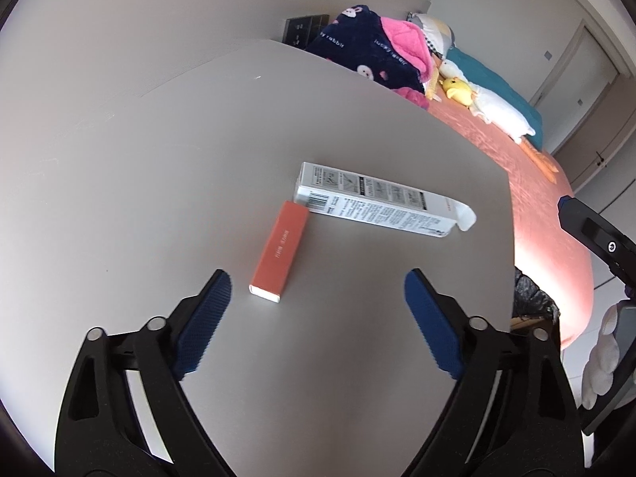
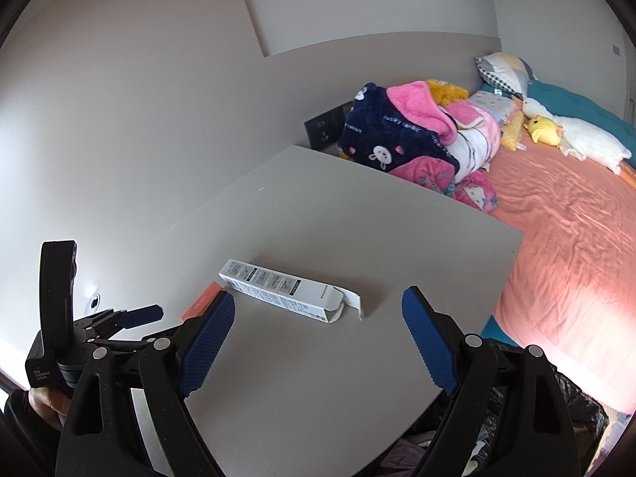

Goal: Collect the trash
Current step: 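Move both open tools back over the table toward the white box, then grasp the orange tube with the left tool while the right tool grasps the white box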

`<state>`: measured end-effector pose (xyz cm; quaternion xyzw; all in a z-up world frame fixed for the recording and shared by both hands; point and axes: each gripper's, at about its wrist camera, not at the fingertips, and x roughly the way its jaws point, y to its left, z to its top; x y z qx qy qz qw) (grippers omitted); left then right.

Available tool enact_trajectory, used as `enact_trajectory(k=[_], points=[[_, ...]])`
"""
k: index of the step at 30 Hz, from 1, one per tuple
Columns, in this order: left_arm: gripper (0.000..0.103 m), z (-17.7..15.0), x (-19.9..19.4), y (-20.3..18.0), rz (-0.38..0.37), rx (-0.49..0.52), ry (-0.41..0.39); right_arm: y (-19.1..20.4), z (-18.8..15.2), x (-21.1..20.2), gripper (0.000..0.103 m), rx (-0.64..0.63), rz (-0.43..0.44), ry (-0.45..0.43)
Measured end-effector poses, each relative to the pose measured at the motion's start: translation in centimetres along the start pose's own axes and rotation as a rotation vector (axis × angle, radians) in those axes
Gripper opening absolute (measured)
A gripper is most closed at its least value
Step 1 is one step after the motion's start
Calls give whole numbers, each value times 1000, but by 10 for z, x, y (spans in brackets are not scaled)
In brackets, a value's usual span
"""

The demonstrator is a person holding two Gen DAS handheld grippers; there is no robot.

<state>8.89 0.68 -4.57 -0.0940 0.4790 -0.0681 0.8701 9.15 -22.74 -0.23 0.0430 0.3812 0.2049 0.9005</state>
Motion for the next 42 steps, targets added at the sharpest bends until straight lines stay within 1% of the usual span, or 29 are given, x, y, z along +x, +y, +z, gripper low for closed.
enact_trajectory(k=[1,2,3,5,7,8,12,16,19,20,21,26,31,33,36,37,39,41,42], points=[[75,1,3,1,7,7,3,1,1,4,86,-5,4,8],[67,2,7,2,12,14,9,3,2,7,86,-9,6,13],[64,3,10,4,17,16,16,5,3,12,86,-16,8,21],[51,5,18,7,28,15,30,7,5,18,86,-26,11,31],[44,6,23,10,37,15,39,8,6,24,86,-36,14,41],[39,6,24,11,40,17,41,10,7,28,86,-45,14,49],[38,7,31,16,49,18,60,13,8,43,86,-76,13,75],[35,8,32,16,67,31,53,20,7,59,86,-119,16,106],[26,10,32,18,79,39,49,26,7,72,86,-161,13,133],[22,10,33,19,82,37,47,29,6,78,86,-181,11,144],[20,9,32,20,83,35,45,30,7,81,86,-194,10,151],[20,8,31,26,60,31,41,40,8,102,86,-284,-12,178],[20,11,33,32,18,-21,38,52,6,124,86,-388,-40,202],[20,11,32,33,17,-24,37,54,4,132,86,-414,-53,217],[20,10,31,33,21,-17,35,54,1,142,73,-416,-58,243],[20,9,30,34,20,-20,34,52,1,145,65,-405,-52,258],[20,9,29,36,13,-35,32,50,2,147,57,-378,-42,262],[20,9,29,37,9,-49,30,48,4,148,43,-346,-36,270],[20,9,28,37,8,-55,29,47,4,147,40,-327,-33,274]])
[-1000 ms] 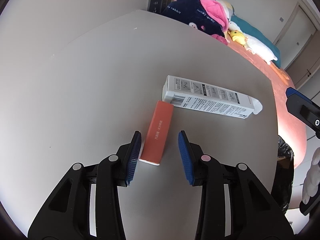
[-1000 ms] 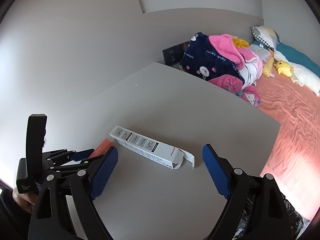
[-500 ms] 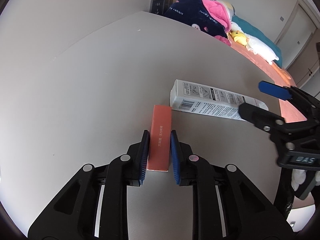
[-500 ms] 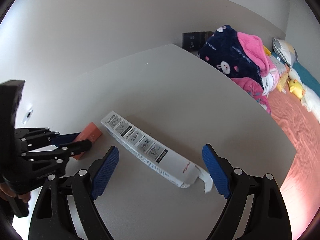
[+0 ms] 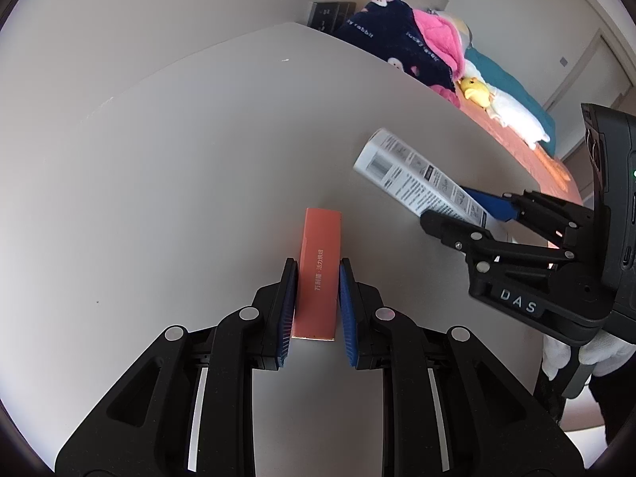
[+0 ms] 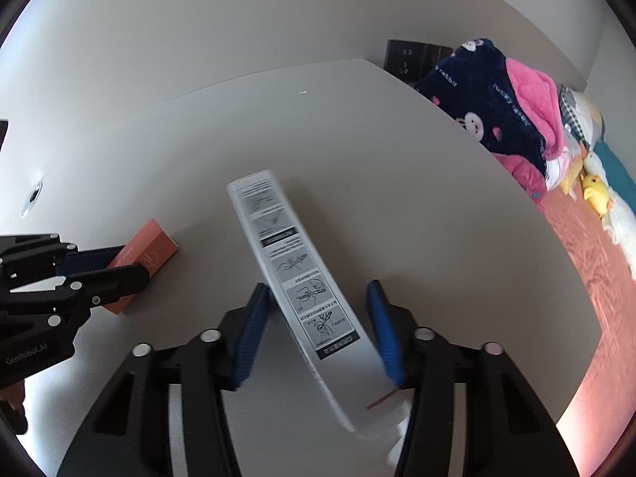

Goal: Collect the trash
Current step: 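Grasp the orange tube with the left tool while the right tool grasps the white box, then carry the orange tube and white box over the trash bag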

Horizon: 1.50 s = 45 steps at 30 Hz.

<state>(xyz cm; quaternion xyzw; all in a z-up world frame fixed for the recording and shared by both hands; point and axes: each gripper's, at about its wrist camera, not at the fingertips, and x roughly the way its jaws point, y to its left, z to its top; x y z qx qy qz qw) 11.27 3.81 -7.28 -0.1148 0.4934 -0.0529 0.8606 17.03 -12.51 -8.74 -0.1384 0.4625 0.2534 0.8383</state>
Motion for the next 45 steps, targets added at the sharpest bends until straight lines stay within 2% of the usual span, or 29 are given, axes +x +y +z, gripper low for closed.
enact_trajectory(k=[2,3,9,17,27,38,45], points=[[20,0,0,1,-2,-13,-2,-2,0,0,29,30,-2,4],[20,0,-1,2,-5,-23,-4,-3,0,0,28,41,0,6],[19,-4,-3,5,-19,-41,-38,-16,-6,-8,28,164,58,13],[19,-8,-11,5,-58,-64,-46,-16,-12,-39,28,200,79,-34],[19,-5,-40,-22,-91,-7,-86,-21,-22,-83,28,228,81,-106],[19,-4,-64,-58,-131,57,-117,-39,-49,-134,28,286,54,-183],[19,-3,-66,-87,-161,113,-119,-54,-69,-159,28,323,28,-217]])
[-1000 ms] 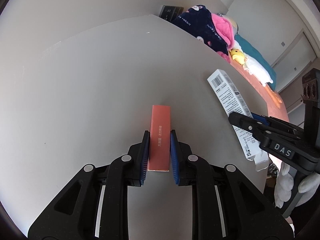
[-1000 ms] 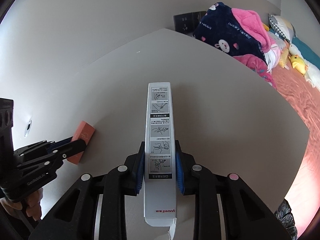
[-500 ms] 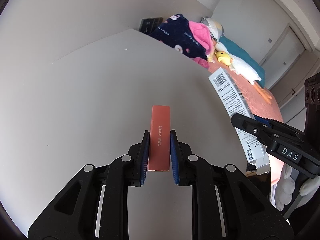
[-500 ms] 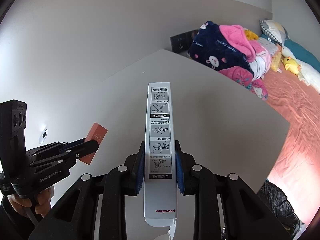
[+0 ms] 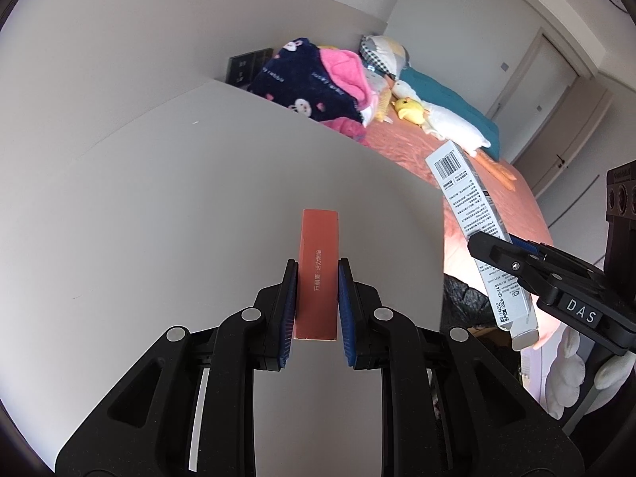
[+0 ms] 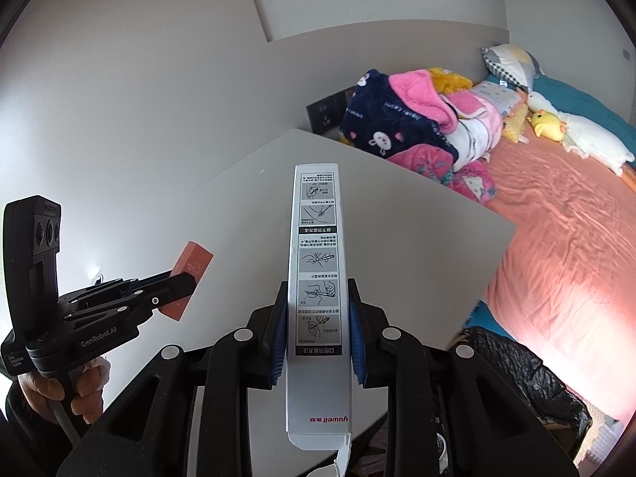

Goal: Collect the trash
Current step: 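Carry the orange tube and white box over the trash bag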

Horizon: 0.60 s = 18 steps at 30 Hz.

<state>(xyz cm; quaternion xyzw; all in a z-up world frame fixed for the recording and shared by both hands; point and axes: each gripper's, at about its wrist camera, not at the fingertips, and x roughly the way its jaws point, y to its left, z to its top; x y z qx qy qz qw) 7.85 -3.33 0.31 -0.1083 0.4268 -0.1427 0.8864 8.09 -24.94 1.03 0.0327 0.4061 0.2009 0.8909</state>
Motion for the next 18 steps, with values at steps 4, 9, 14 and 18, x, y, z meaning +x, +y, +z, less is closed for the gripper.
enact_trajectory(k=[4,9,14,18], points=[[19,1,3,-17,-21,37,1,-9,-7,-15,28,14,-15,-17],[19,2,7,-39,-46,76,4,-21,-13,-31,28,33,-35,-37],[19,3,11,-58,-71,112,10,-35,-19,-46,28,57,-58,-57],[19,4,15,-75,-94,146,17,-47,-24,-59,28,80,-78,-74]])
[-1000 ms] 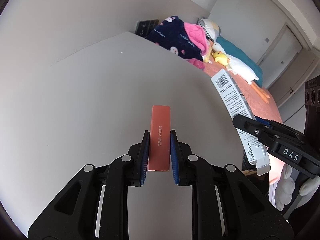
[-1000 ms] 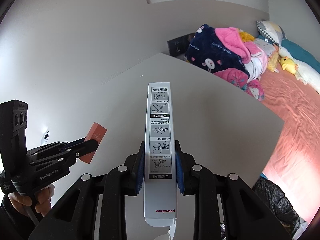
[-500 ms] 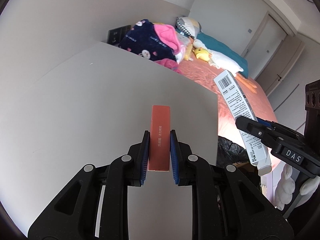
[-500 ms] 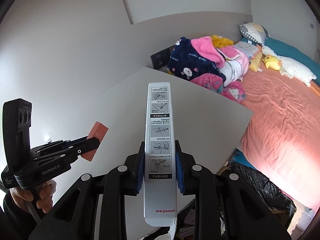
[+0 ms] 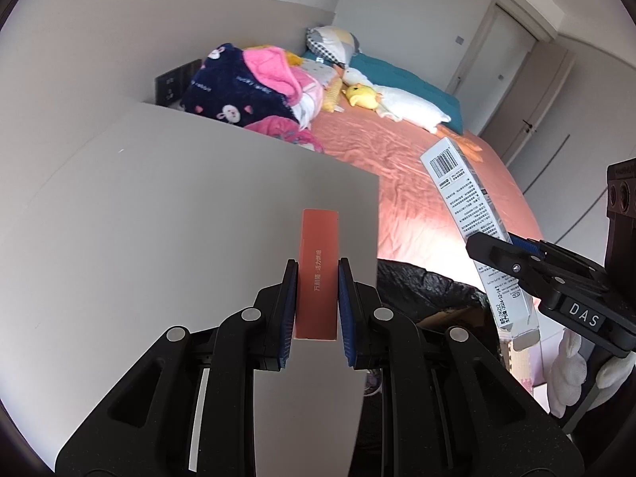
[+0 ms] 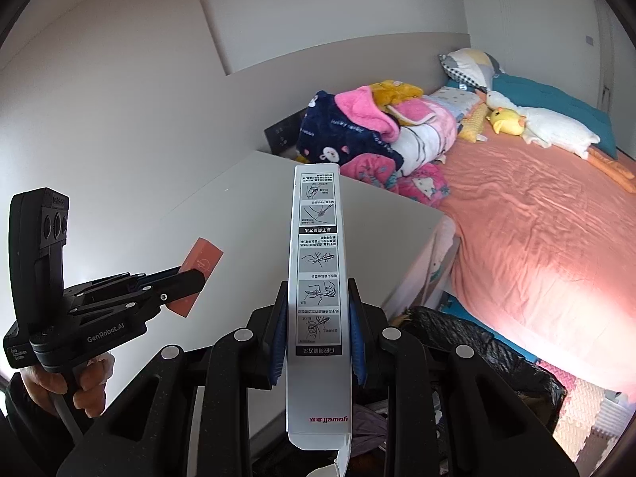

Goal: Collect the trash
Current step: 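Carry the orange tube and white box over the trash bag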

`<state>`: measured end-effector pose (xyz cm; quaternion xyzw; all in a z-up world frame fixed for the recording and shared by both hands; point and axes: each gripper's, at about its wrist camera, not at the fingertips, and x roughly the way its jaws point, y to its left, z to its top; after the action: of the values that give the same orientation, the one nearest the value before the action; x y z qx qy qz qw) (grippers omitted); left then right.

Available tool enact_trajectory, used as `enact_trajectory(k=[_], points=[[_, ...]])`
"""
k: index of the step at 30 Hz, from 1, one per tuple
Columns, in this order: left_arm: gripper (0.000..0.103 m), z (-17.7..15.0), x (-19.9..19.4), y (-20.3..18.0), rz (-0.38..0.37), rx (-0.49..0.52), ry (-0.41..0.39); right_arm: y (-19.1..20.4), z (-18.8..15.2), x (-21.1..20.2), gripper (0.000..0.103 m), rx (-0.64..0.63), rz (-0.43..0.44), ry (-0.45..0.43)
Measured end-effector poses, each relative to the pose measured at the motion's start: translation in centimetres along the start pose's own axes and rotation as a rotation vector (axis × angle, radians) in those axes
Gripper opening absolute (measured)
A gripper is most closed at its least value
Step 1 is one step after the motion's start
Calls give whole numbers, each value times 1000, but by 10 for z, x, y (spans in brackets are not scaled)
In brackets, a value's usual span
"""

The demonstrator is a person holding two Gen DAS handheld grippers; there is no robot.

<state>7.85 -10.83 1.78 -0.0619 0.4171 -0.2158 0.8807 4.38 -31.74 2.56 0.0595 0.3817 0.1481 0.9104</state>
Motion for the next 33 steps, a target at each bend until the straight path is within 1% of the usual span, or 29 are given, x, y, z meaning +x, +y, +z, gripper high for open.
enact_trajectory(k=[20,33], points=[[19,6,17,-70,-97,132,19,-55,-22,-50,28,101,-95,-66],[19,8,37,-121,-176,230,69,-98,-38,-85,28,191,-178,-106]])
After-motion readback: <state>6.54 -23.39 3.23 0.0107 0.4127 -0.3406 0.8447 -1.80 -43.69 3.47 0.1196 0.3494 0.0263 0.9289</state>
